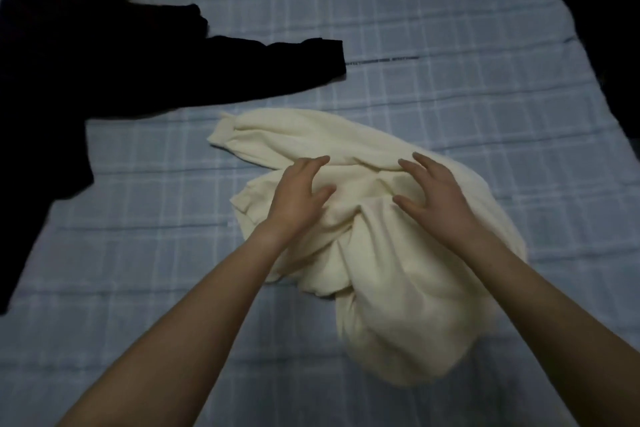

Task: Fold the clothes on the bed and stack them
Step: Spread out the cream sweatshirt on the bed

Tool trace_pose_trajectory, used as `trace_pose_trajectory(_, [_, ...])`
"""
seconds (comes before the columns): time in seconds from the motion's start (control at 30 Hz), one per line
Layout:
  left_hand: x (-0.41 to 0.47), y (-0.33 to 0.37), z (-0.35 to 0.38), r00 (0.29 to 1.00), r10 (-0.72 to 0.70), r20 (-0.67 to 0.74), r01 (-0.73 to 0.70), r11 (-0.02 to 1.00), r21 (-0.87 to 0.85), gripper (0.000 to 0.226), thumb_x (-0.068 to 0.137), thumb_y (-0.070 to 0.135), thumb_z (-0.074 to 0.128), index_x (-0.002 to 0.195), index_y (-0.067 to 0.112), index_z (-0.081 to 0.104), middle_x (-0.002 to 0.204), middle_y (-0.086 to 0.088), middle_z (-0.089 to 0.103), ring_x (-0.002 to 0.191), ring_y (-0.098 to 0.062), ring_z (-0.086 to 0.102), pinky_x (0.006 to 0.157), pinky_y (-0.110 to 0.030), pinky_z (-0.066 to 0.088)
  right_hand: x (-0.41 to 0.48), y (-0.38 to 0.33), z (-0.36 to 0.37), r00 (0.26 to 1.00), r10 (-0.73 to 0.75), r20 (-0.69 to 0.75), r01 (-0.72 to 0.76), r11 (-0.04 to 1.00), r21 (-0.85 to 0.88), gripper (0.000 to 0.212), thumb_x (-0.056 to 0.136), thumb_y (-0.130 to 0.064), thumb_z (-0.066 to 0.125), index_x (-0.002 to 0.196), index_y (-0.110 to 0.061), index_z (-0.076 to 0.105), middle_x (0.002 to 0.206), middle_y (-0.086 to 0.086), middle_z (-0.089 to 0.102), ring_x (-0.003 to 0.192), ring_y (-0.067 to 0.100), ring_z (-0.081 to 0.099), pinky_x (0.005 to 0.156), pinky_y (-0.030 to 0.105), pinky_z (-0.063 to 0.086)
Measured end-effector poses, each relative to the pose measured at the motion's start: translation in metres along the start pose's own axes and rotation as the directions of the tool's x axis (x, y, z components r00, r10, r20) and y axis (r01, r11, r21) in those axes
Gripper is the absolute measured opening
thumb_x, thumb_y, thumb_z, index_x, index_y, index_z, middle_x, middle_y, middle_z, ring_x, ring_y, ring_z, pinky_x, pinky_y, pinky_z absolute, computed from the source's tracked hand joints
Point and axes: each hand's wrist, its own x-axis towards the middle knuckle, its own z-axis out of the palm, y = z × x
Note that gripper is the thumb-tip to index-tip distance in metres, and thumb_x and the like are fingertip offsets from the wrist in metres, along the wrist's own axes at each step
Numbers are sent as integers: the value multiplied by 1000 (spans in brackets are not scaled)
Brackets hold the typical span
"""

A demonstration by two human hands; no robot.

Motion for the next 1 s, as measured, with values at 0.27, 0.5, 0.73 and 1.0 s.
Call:
trace_pose_trajectory(0.27, [74, -81, 77, 993, 110, 44, -118, 958, 263, 45, 87, 38, 69, 129, 24, 63, 132, 0, 60, 120, -24, 53, 104, -40, 37, 94, 59, 85, 994, -72, 84, 84, 986, -145, 65, 84, -58, 66, 144, -41, 46, 149, 1, 48, 126, 31, 48, 103, 39, 40])
trace_pose_trajectory(0.5, [80, -69, 61, 985, 159, -71, -139, 964, 225, 16, 86, 30, 71, 98, 19, 72, 88, 4, 67, 86, -25, 57, 80, -43, 43, 95, 70, 77, 971, -222, -91, 233, 961, 149, 35, 85, -35, 75, 119, -36, 69, 102, -6, 69, 97, 16, 62, 82, 27, 42])
trace_pose_trajectory(0.73, [170, 4, -19, 917, 346, -196, -255, 891, 376, 28, 89, 38, 60, 106, 19, 70, 98, -1, 67, 92, -29, 56, 76, -37, 36, 171, 35, -21, 919, -234, -317, 306, 930, 202, 37, 80, -41, 67, 117, -45, 62, 105, -12, 72, 98, 6, 63, 84, 23, 44])
trace_pose_trajectory(1.0, [208, 1, 40, 985, 169, -47, -135, 902, 409, 61, 94, 46, 55, 148, 22, 37, 152, -2, 40, 138, -23, 36, 114, -39, 26, 207, 20, -7, 993, -79, -93, 60, 980, -190, 62, 96, -47, 54, 151, -24, 37, 160, 9, 30, 148, 27, 25, 121, 46, 17])
